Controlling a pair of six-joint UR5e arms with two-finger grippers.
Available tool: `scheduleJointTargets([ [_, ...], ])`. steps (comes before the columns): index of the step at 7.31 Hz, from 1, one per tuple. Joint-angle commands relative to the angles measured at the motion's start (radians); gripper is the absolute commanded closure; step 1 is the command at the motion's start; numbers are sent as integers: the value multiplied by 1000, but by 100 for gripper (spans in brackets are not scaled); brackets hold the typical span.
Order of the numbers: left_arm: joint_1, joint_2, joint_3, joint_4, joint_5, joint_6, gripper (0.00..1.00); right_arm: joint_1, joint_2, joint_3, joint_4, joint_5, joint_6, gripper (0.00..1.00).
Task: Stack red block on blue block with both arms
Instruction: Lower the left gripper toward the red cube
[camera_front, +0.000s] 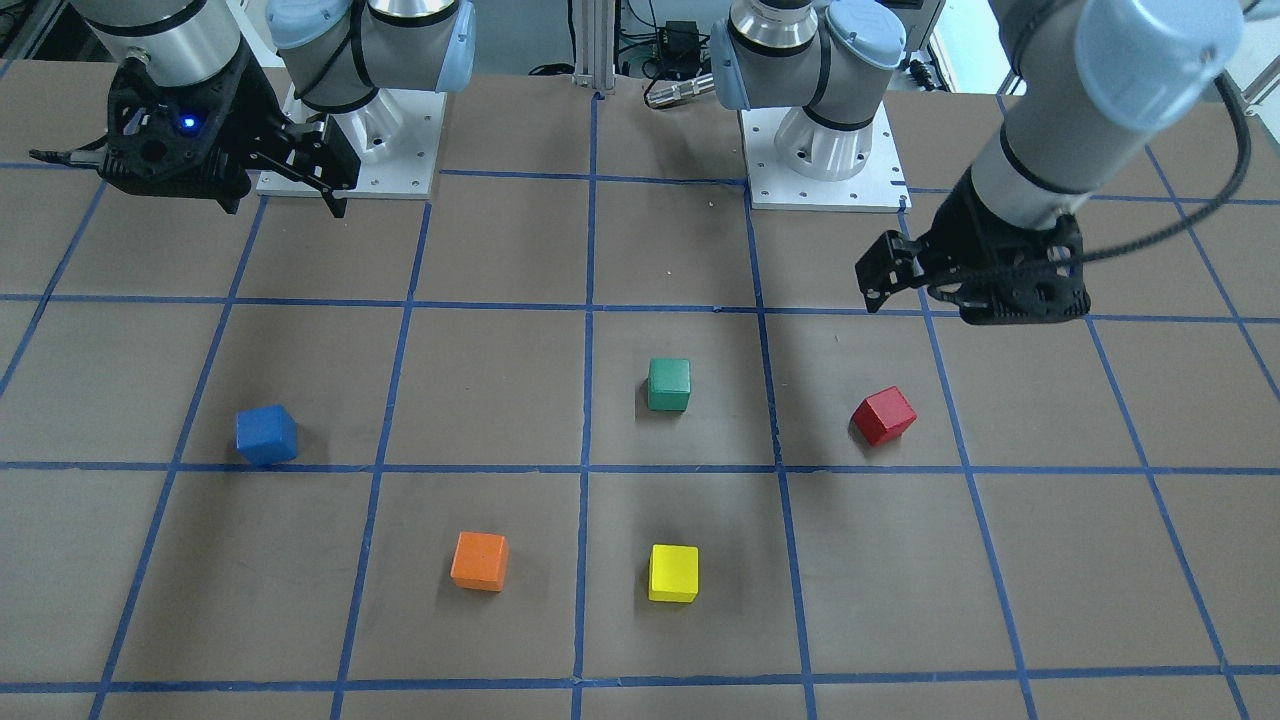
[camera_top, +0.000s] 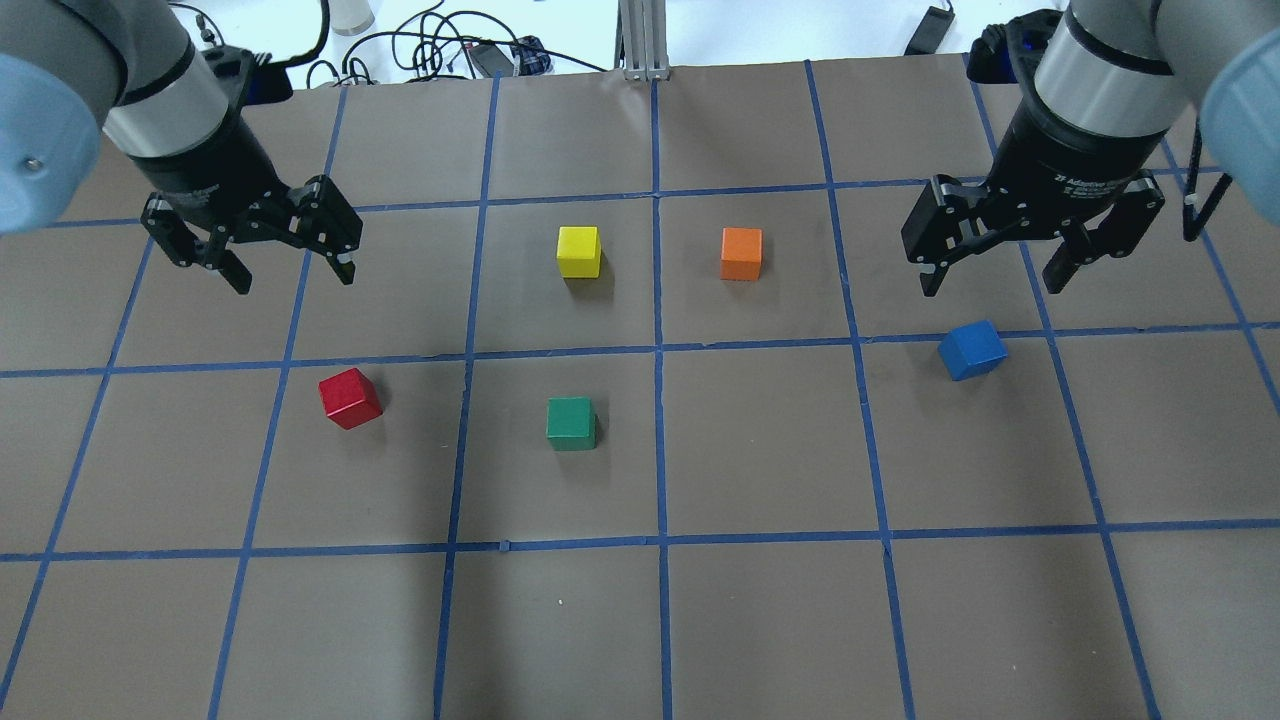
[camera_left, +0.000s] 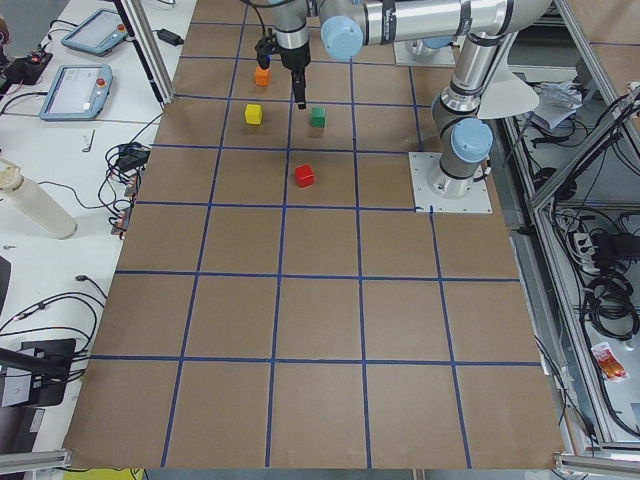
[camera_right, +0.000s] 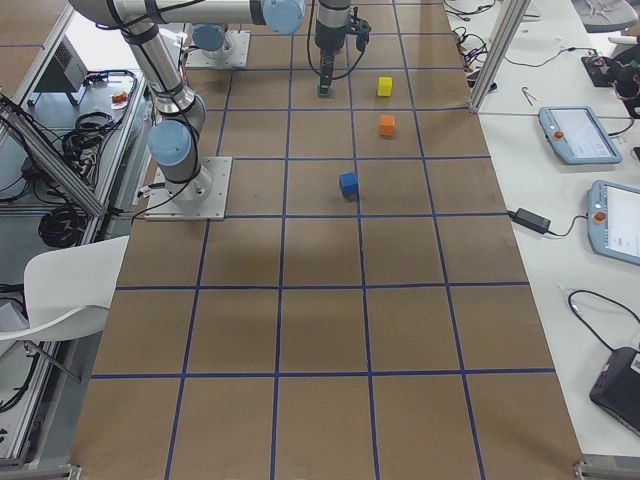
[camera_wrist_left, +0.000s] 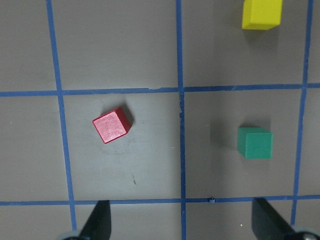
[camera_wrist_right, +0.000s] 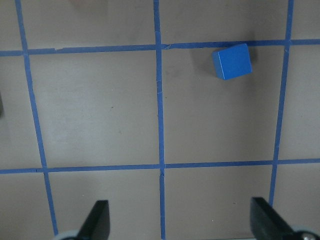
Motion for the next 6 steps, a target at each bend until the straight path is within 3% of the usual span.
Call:
scheduleJointTargets([
  [1, 69, -51, -239, 310, -3, 23, 0, 0, 0, 2, -1, 0, -14, 0],
  [3, 73, -103, -412, 558, -4, 6, 0, 0, 0, 2, -2, 3, -15, 0],
  [5, 73, -163, -429, 650, 3, 6, 0, 0, 0, 2, -2, 4, -15, 0],
  [6, 73, -196, -429, 696, 5, 9, 8, 0, 0, 2, -2, 3, -17, 0],
])
